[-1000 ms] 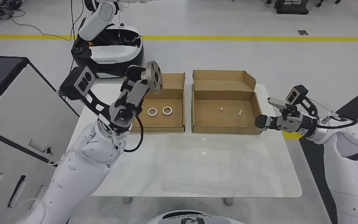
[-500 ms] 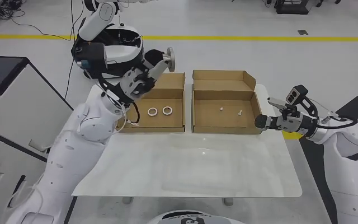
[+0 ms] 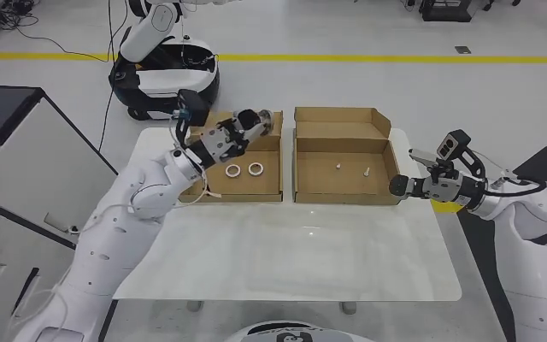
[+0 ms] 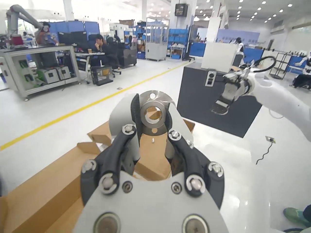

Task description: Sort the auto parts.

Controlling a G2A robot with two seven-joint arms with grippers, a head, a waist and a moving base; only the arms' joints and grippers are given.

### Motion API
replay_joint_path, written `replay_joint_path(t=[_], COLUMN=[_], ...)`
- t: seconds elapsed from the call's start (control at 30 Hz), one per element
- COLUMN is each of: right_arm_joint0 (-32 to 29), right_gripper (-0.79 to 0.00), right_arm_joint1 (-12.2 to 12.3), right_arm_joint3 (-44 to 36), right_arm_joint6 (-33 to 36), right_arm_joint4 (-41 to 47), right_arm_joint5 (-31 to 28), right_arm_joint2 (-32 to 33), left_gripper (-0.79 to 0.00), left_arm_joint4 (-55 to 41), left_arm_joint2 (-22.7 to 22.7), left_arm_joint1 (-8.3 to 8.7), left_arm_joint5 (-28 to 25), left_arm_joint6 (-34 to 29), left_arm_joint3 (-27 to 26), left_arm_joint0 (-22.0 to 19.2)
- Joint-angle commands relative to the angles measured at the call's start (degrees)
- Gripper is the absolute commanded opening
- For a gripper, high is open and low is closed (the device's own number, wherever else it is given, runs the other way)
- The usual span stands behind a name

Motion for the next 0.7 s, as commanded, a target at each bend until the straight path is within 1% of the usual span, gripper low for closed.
replay_joint_path(t=[0.0,0.2,0.3,0.53,0.67], right_arm_joint0=[0.0,0.0,0.0,0.0,0.0], right_gripper=[0.0,0.0,0.0,0.0,0.0], right_arm_joint1=[0.0,0.0,0.0,0.0,0.0], right_arm_joint3=[0.0,0.0,0.0,0.0,0.0], right_arm_joint6=[0.0,0.0,0.0,0.0,0.0], right_arm_joint4=[0.0,0.0,0.0,0.0,0.0], right_arm_joint5=[0.0,0.0,0.0,0.0,0.0], right_arm_joint2=[0.0,0.0,0.0,0.0,0.0], left_gripper=[-0.785,-0.785,-0.785,-0.785,-0.785], left_arm_joint4=[1.4,4.2,7.3,10.1,11.8], left_arm_joint2=[0.4,1.0,0.9,-1.4,-2.7], left_arm_joint1=[-0.04,-0.22,-0.14,0.4,0.82], left_arm_joint5=[0.3,2.1,2.7,3.6,2.9], left_arm_joint6=[-2.0,-6.7,-9.0,-14.1,-17.4], left_arm_joint3=[0.9,4.7,6.2,8.4,9.5], left_arm_joint0=[-0.4,-1.8,-2.6,-2.3,-2.0])
